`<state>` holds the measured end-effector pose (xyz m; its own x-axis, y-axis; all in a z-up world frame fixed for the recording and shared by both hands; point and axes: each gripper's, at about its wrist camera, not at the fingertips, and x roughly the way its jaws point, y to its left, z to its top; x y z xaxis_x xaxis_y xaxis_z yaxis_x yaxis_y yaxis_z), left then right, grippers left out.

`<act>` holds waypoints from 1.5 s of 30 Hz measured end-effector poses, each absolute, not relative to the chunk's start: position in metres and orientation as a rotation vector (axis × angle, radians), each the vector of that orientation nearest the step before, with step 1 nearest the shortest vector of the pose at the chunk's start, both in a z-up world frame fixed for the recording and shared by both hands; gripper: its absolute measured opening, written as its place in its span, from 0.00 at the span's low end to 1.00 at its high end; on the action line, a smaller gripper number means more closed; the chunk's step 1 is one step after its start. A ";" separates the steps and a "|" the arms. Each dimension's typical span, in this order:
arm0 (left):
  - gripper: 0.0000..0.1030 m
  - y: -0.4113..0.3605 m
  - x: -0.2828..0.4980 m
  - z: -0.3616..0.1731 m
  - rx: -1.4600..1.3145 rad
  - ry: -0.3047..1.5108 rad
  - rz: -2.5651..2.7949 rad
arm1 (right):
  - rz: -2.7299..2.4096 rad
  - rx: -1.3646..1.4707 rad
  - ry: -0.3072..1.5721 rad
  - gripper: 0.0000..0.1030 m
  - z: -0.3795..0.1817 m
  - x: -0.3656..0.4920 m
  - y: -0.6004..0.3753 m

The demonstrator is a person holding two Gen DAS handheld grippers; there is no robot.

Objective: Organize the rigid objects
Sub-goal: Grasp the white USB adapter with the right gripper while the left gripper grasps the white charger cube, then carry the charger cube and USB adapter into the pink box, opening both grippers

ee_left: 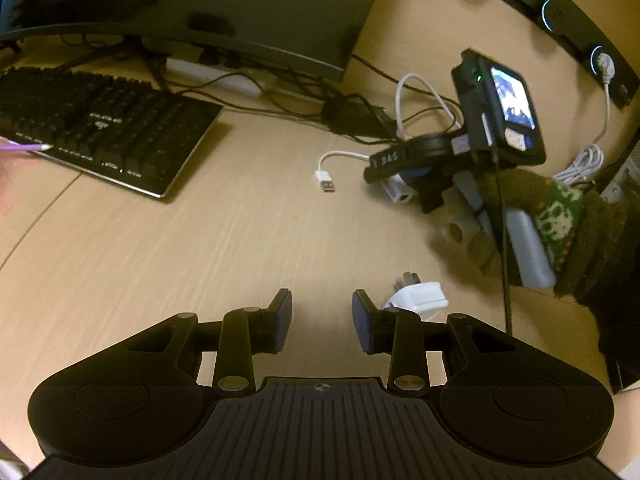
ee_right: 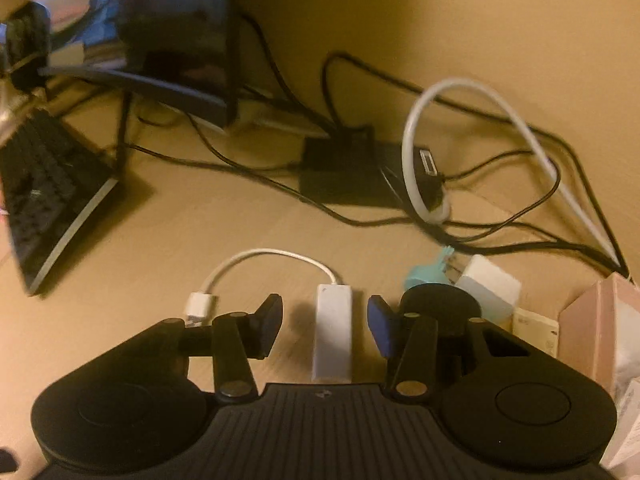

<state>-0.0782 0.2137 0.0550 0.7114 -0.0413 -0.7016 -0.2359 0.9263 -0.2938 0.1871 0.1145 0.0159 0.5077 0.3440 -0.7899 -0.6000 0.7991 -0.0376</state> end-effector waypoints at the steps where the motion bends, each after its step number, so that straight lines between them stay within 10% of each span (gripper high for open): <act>1: 0.35 0.214 -0.079 0.055 -0.383 0.775 0.108 | 0.578 -0.326 0.875 0.44 0.013 0.187 0.114; 4: 0.35 0.212 -0.077 0.054 -0.387 0.767 0.081 | 0.605 -0.295 0.892 0.20 0.014 0.180 0.104; 16: 0.35 0.157 -0.037 0.053 0.058 0.778 -0.221 | 0.640 -0.320 0.821 0.20 0.057 0.061 0.008; 45: 0.50 0.101 0.013 0.017 0.081 0.867 -0.293 | 0.290 -0.162 0.839 0.26 0.013 0.016 -0.121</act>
